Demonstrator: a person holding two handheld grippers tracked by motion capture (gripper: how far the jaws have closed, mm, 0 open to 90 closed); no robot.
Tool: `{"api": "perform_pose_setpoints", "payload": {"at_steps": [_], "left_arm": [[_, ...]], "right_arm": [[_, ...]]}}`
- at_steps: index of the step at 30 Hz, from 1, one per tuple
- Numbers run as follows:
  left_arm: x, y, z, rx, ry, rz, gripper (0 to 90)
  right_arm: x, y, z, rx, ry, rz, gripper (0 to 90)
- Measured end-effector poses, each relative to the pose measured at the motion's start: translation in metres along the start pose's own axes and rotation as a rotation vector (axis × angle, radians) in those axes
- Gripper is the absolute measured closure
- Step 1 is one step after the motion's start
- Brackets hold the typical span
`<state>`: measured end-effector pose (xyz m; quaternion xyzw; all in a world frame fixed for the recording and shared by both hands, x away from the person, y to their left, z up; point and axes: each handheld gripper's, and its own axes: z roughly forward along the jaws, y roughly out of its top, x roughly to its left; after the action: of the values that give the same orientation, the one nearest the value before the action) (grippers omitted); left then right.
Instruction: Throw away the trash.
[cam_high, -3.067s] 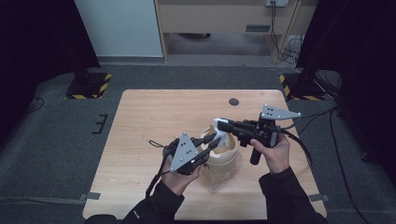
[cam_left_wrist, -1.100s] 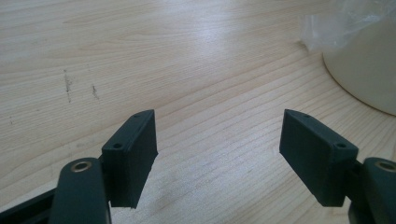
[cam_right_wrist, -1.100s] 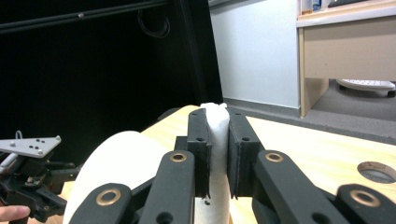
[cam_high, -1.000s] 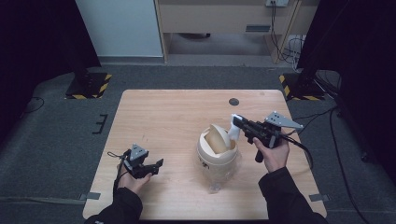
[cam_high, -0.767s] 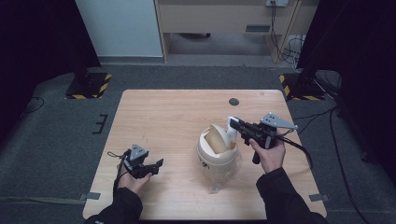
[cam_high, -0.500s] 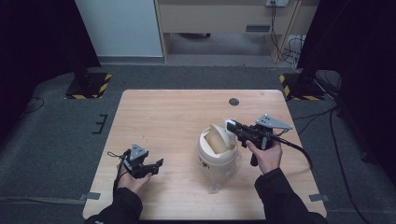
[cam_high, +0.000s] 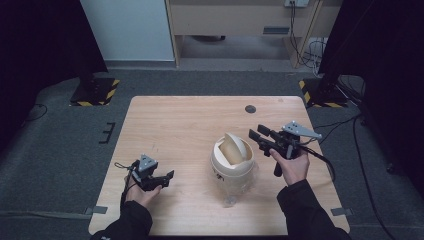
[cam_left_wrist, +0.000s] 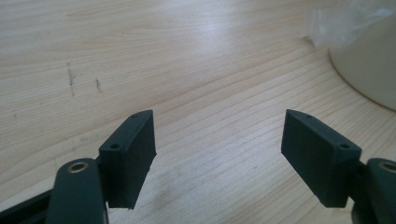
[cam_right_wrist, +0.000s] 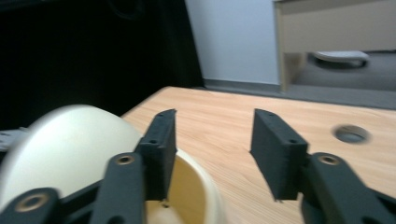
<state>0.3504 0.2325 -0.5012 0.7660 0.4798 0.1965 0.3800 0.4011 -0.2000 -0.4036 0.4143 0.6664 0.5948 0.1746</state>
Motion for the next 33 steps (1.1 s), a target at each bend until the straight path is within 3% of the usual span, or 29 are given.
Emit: {"api": "perform_pose_setpoints", "payload": {"at_steps": [3, 14, 15, 24, 33], "left_arm": [[0.004, -0.002, 0.002, 0.021, 0.009, -0.007, 23.2], [0.012, -0.006, 0.006, 0.069, 0.031, -0.015, 19.7], [0.013, -0.006, 0.007, 0.071, 0.033, -0.014, 19.2], [0.022, -0.008, 0.008, 0.094, 0.049, -0.001, 17.4], [0.026, -0.01, 0.009, 0.115, 0.058, 0.01, 15.9]], "right_arm": [[-0.014, -0.011, -0.005, 0.048, -0.055, -0.001, 40.5], [-0.056, -0.048, -0.02, 0.169, -0.158, 0.041, 30.0], [-0.063, -0.054, -0.021, 0.202, -0.167, 0.042, 27.9], [-0.083, -0.075, -0.022, 0.311, -0.193, 0.013, 23.0], [-0.103, -0.094, -0.025, 0.436, -0.27, -0.018, 19.7]]}}
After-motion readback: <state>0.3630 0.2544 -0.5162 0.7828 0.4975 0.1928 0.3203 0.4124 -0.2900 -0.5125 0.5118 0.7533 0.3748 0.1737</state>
